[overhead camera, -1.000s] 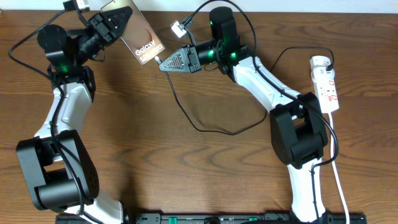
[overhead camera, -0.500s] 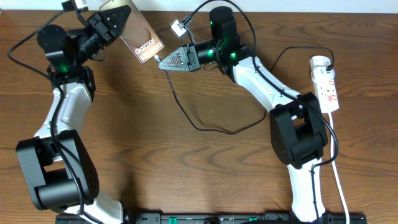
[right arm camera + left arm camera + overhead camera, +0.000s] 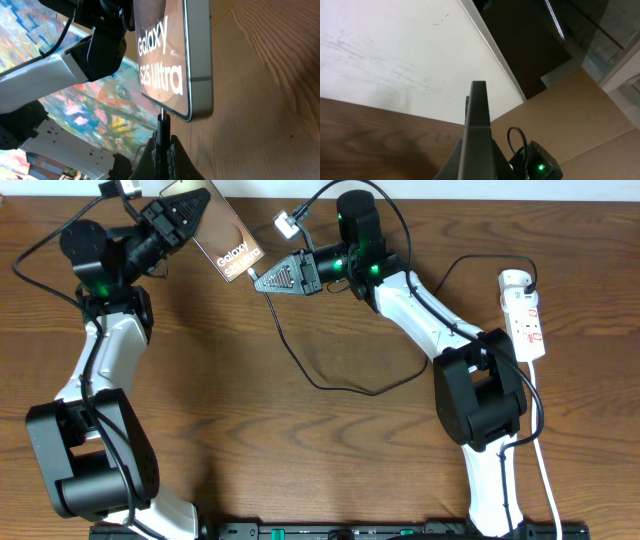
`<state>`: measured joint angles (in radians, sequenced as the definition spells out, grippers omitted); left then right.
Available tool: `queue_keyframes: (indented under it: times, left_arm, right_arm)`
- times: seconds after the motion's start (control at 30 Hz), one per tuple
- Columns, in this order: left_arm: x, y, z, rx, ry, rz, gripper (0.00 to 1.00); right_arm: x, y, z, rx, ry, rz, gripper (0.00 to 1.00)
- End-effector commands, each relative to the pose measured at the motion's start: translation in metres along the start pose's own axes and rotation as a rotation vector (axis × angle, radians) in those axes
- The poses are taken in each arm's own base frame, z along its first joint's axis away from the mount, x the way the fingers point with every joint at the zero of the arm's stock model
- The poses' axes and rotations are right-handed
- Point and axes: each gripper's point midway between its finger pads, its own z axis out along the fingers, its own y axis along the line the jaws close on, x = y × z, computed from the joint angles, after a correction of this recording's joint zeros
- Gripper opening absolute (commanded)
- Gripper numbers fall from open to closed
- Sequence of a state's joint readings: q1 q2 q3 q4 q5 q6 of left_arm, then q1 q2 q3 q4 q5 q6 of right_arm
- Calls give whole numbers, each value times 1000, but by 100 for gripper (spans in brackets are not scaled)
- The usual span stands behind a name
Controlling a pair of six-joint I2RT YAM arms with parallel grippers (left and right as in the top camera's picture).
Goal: Plug charger to phone and switch on socket
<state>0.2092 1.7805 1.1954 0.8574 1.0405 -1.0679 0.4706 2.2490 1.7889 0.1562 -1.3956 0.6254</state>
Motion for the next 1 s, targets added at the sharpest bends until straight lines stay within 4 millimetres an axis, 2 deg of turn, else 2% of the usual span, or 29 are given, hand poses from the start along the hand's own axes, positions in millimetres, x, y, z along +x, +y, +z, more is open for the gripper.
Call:
queue_keyframes:
  times: [0.0, 0.5, 0.97]
  left_arm:
    - [7, -3, 4, 19, 26, 21, 7]
    - [13, -7, 12, 26, 31, 9, 7]
    - [23, -12, 13, 51, 82, 18, 7]
  right_arm:
    - [-7, 16, 3, -11, 2, -34, 1]
    - [-4, 19, 14, -19, 12, -43, 1]
    - [-4, 20, 11, -26, 16, -42, 1]
